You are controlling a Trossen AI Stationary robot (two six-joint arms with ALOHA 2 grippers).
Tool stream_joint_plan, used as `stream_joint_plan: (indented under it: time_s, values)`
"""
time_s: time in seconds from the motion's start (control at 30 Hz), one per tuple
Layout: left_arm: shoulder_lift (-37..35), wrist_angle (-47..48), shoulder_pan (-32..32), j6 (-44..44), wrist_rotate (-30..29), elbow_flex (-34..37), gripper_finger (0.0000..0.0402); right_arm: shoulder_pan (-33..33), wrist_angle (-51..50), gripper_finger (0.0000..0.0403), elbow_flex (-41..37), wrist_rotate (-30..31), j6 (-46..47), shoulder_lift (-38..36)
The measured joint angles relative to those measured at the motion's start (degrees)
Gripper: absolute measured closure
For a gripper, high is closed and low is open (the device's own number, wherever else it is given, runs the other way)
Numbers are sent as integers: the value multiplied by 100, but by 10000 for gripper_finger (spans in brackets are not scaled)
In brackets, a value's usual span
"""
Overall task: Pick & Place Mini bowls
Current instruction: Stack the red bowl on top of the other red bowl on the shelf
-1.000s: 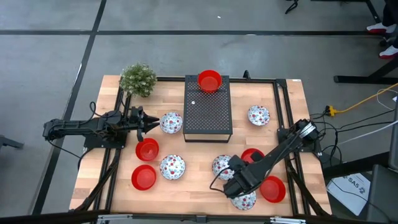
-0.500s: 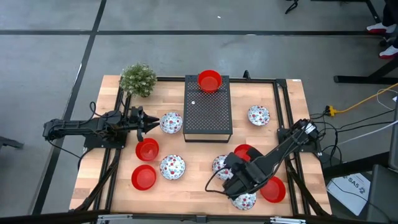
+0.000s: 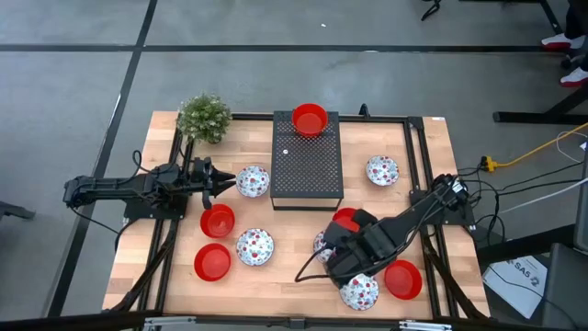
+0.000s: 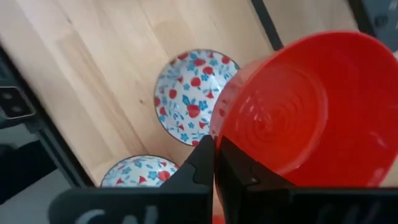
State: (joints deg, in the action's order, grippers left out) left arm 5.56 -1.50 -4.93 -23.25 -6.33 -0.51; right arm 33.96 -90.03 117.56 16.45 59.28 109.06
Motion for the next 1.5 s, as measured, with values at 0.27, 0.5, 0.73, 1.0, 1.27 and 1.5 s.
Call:
stream_joint_plan:
  time_s: [0.27, 0.5, 0.73, 1.0, 1.27, 1.5]
  values:
    - [-2, 1, -2, 0, 0, 0, 279, -195, -3, 396, 660, 290, -759, -2]
    - [-2, -1, -2, 1, -2, 0, 280, -519, -3, 396, 1147, 505, -1495, -2]
    - [0, 0, -1, 1, 0, 0, 281, -982, 3, 396, 1471, 505, -2316, -2]
    - [-1, -1, -1, 0, -1, 1, 282, -1729, 12, 396, 1746, 510, -3603, -4]
    - [-1, -1, -1, 0, 0, 0, 283, -2626, 55, 396, 1748, 507, -4923, -7]
    - [1, 0, 0, 1, 0, 0, 279, -3417, 214, 396, 1746, 502, -5984, -7]
